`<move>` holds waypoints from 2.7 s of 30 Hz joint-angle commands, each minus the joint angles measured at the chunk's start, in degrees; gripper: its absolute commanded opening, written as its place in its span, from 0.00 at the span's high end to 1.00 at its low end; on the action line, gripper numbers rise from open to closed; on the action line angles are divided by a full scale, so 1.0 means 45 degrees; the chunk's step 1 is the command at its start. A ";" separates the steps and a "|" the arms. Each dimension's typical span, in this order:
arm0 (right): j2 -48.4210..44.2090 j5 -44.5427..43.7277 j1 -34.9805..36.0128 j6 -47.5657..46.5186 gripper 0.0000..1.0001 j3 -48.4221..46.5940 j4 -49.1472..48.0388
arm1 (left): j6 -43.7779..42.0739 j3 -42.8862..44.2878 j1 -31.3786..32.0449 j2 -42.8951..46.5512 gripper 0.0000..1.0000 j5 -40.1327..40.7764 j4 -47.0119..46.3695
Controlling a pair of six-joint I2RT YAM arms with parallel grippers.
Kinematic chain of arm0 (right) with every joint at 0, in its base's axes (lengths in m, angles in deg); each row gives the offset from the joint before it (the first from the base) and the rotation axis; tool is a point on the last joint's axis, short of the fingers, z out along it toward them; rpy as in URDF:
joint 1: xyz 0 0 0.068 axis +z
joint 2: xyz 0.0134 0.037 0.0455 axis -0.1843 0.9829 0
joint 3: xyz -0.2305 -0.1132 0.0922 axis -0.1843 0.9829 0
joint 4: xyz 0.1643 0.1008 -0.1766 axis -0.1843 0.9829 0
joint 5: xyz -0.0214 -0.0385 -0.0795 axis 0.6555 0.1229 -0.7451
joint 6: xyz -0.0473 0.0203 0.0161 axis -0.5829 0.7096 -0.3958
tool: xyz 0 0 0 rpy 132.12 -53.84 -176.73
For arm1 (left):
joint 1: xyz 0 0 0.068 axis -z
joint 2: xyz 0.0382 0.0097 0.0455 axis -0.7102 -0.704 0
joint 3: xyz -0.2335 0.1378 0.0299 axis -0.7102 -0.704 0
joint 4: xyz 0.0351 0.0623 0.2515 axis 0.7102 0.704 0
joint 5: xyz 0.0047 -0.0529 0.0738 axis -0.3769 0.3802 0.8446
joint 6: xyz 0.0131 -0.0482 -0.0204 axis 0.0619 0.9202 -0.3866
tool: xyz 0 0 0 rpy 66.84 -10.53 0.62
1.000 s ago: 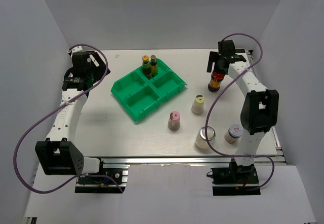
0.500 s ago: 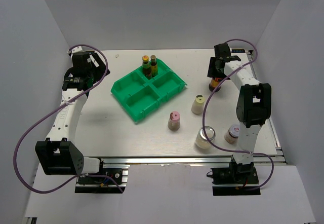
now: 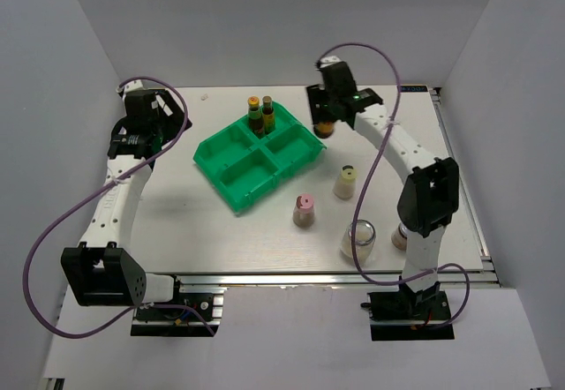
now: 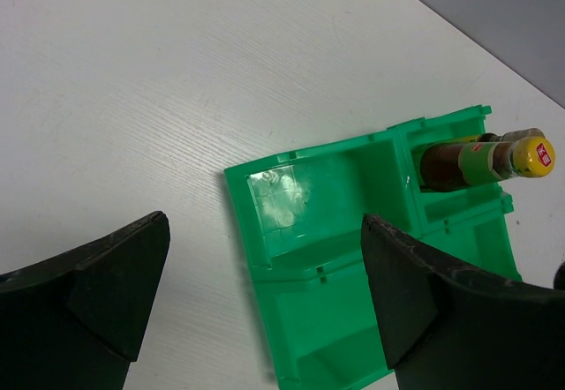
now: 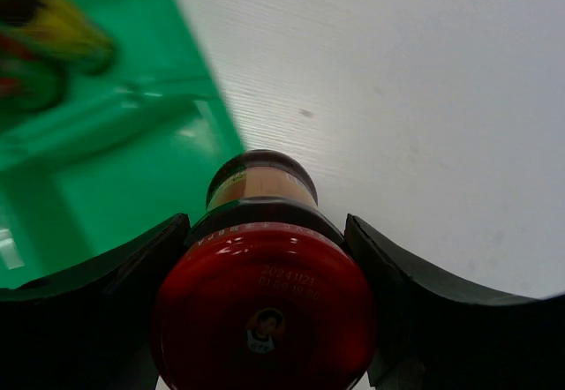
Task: Organize the condiment bottles
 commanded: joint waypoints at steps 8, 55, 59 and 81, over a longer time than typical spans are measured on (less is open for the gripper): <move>0.0149 0.2550 0.4059 -0.1268 0.85 -0.3552 -0.2126 | 0.0124 0.0139 -0.0016 0.1059 0.02 0.0741 -0.0179; -0.0583 0.2013 0.5019 0.0289 0.11 -0.0027 -0.6775 | 0.1042 0.0315 0.0003 0.0650 0.02 -0.0369 0.0405; -0.3727 0.0115 0.4805 0.1283 0.11 0.4151 -0.7029 | 0.1101 0.0060 0.0898 0.0474 0.02 -0.0705 0.0620; -1.4847 -0.2782 -0.3340 0.5096 0.11 1.2421 0.0432 | -0.1751 0.3280 1.1937 -0.3860 0.02 -0.0258 0.0289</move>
